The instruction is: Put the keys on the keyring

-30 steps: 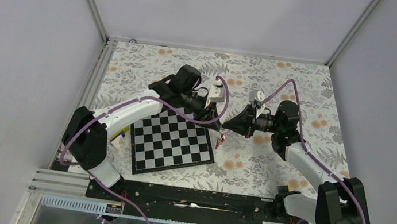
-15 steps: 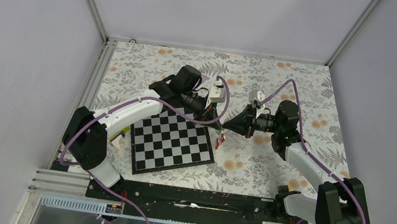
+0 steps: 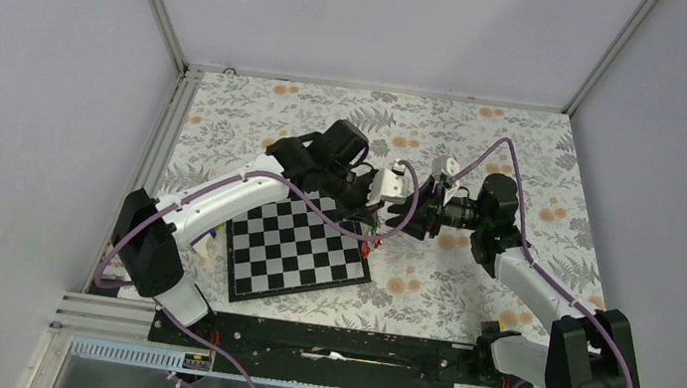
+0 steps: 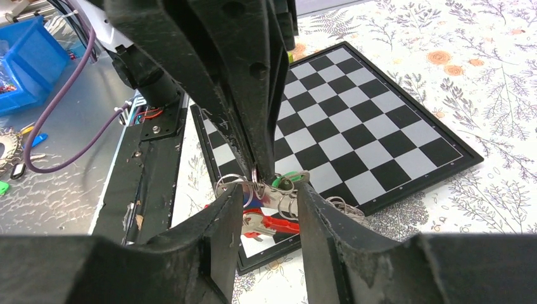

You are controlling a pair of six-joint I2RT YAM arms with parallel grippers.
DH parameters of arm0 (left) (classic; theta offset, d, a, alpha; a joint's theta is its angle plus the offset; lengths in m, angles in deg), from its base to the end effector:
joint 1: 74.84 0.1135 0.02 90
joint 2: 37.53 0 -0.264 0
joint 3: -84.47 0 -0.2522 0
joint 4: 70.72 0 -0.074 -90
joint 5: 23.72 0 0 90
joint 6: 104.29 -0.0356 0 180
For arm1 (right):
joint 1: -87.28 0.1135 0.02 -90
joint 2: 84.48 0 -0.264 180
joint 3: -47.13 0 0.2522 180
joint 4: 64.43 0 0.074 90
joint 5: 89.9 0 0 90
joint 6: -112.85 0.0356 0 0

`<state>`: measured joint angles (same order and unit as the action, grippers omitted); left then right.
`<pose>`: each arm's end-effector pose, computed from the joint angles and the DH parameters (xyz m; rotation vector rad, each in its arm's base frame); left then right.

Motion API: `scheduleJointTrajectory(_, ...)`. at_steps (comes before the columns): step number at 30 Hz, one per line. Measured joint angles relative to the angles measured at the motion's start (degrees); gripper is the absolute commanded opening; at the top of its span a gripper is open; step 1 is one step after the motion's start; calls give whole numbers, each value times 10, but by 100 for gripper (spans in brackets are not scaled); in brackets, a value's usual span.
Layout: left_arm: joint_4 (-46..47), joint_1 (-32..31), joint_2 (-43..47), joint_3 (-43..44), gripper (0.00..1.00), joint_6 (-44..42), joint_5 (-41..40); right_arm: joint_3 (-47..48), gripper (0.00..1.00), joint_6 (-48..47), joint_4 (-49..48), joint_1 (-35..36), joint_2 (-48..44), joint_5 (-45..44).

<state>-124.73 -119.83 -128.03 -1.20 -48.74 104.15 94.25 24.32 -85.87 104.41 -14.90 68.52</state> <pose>0.2245 -0.2554 0.3159 1.7405 1.6343 -0.8882 0.2273 0.1047 0.2630 -1.1348 1.2797 1.1801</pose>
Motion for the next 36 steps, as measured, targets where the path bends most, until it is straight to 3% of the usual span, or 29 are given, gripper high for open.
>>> scheduleJointTrajectory(9,-76,-50,-16,78,0,-15,-129,0,49,5,-7,0,0,1)
scheduleJointTrajectory(18,-136,-80,-62,141,0,-9,-219,-1,47,30,-42,0,7,2)
scheduleJointTrajectory(25,-160,-88,-72,167,0,5,-253,-3,46,47,-61,0,24,2)
scheduleJointTrajectory(36,-167,-91,-72,186,0,20,-243,-5,40,64,-80,1,28,2)
